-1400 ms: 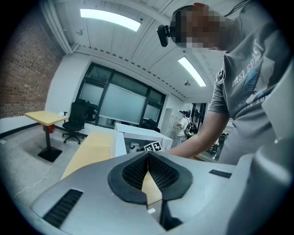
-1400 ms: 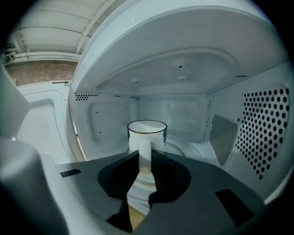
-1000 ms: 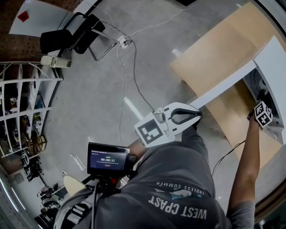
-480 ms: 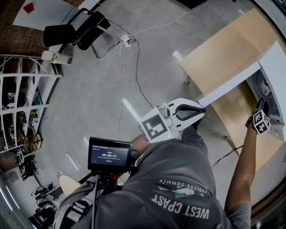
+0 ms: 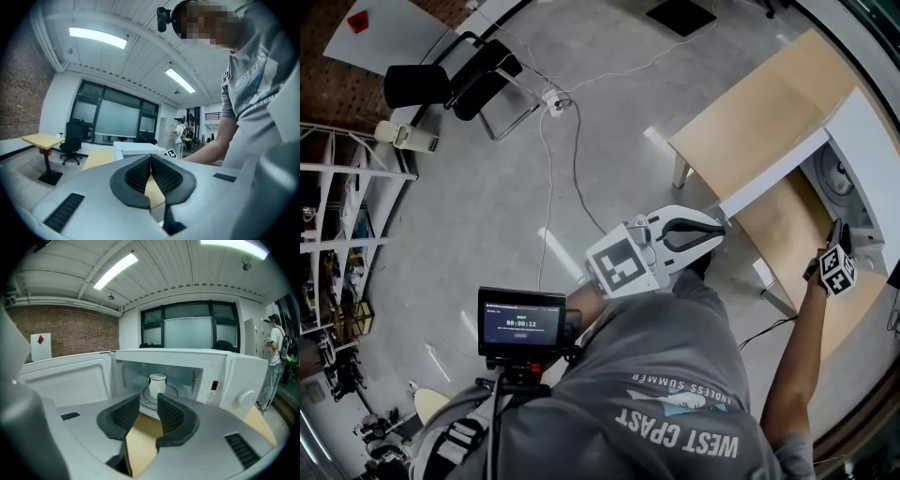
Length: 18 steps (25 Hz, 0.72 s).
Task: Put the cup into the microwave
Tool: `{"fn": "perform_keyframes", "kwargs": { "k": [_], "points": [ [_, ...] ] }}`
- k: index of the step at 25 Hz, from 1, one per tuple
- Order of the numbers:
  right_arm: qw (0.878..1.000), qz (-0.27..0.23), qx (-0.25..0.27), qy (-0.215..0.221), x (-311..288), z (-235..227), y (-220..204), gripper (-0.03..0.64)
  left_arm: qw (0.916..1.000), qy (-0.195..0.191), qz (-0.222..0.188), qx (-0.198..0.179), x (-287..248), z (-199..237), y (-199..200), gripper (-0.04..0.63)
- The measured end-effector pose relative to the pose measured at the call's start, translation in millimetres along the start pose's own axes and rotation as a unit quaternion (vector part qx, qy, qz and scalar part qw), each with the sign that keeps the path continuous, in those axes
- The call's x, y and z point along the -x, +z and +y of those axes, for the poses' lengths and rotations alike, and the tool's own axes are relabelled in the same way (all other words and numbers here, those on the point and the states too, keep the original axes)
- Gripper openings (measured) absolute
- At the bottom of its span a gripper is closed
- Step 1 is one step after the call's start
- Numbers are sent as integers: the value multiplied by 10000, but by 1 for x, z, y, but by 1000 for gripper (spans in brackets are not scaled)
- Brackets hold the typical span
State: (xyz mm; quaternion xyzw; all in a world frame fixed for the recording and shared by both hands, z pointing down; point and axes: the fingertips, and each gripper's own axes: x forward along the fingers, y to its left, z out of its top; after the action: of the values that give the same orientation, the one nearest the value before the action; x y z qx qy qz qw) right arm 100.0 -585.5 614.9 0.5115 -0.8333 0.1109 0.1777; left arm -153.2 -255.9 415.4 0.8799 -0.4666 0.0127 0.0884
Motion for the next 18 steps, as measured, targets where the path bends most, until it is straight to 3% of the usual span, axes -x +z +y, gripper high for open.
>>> {"fn": "perform_keyframes", "kwargs": {
  "k": [2, 7, 11, 18],
  "points": [
    [9999, -85, 42, 56, 41, 9, 19, 121, 9999, -61, -59, -56, 17, -18, 20, 21],
    [9969, -352, -259, 654, 98, 40, 4, 23, 9995, -182, -139, -219, 37, -40, -1, 21],
    [9936, -543, -286, 944, 175, 72, 55, 18, 9983, -423, -299, -274, 61, -63, 38, 21],
    [9854, -1087, 250, 1289, 282, 121, 64, 18, 9954, -753, -318, -491, 87, -102, 12, 21]
  ]
}}
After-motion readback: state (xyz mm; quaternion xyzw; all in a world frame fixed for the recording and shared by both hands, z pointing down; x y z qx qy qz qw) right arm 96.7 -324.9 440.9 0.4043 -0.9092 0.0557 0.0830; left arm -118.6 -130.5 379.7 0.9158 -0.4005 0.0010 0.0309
